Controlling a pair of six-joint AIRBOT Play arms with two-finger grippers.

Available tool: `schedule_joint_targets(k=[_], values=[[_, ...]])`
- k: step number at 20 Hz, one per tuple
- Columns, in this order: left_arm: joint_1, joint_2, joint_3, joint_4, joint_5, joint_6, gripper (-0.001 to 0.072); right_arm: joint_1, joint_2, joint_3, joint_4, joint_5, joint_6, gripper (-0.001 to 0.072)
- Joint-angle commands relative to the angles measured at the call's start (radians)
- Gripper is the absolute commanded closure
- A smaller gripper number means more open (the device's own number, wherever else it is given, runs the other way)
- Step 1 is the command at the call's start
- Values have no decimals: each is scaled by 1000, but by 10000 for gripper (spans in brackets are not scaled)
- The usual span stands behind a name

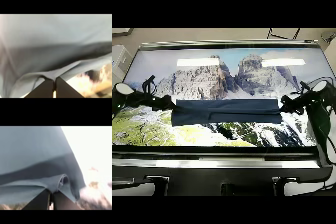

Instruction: Fold the clothes and pants, and hang the long-sleeved shirts on hangers.

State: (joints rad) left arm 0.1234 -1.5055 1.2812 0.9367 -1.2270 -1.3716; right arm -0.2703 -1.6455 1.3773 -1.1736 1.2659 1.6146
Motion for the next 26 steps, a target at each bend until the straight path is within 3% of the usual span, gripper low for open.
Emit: schedule_joint_targets(k=[1, 6, 7, 8, 9, 10, 12, 15, 19, 21, 22, 24, 25, 26], values=[[-23, -208, 217, 2, -32, -55, 685, 21, -101, 69, 91, -106, 27, 677], [-27, -356, 261, 3, -141, -88, 681, 24, -141, 69, 114, -146, 38, 674], [-26, -369, 261, 3, -172, -87, 623, 21, -135, 70, 119, -142, 39, 632], [-21, -372, 261, 4, -195, -84, 406, 12, -127, 76, 117, -121, 38, 447], [-10, -365, 261, 3, -214, -83, 221, -3, -123, 89, 108, -92, 33, 168], [2, -354, 261, 3, -226, -83, 190, -24, -123, 100, 102, -59, 9, 61], [25, -315, 261, 2, -232, -76, 190, -76, -128, 100, 103, -8, -18, 9], [36, -246, 261, 1, -226, -68, 191, -94, -166, 100, 134, 45, -80, -6], [24, -173, 261, -22, -220, -65, 191, -79, -238, 100, 277, 39, -121, -3], [11, -148, 261, -24, -220, -65, 191, -62, -263, 100, 308, 46, -127, 61], [5, -141, 262, -29, -220, -65, 192, -50, -270, 100, 305, 43, -128, 203], [-14, -135, 262, -51, -220, -65, 193, -36, -273, 101, 329, 12, -173, 590], [-26, -135, 262, -66, -220, -65, 194, -37, -269, 101, 365, 15, -215, 674], [-42, -135, 261, -74, -216, -65, 197, -37, -257, 101, 409, 30, -262, 676]])
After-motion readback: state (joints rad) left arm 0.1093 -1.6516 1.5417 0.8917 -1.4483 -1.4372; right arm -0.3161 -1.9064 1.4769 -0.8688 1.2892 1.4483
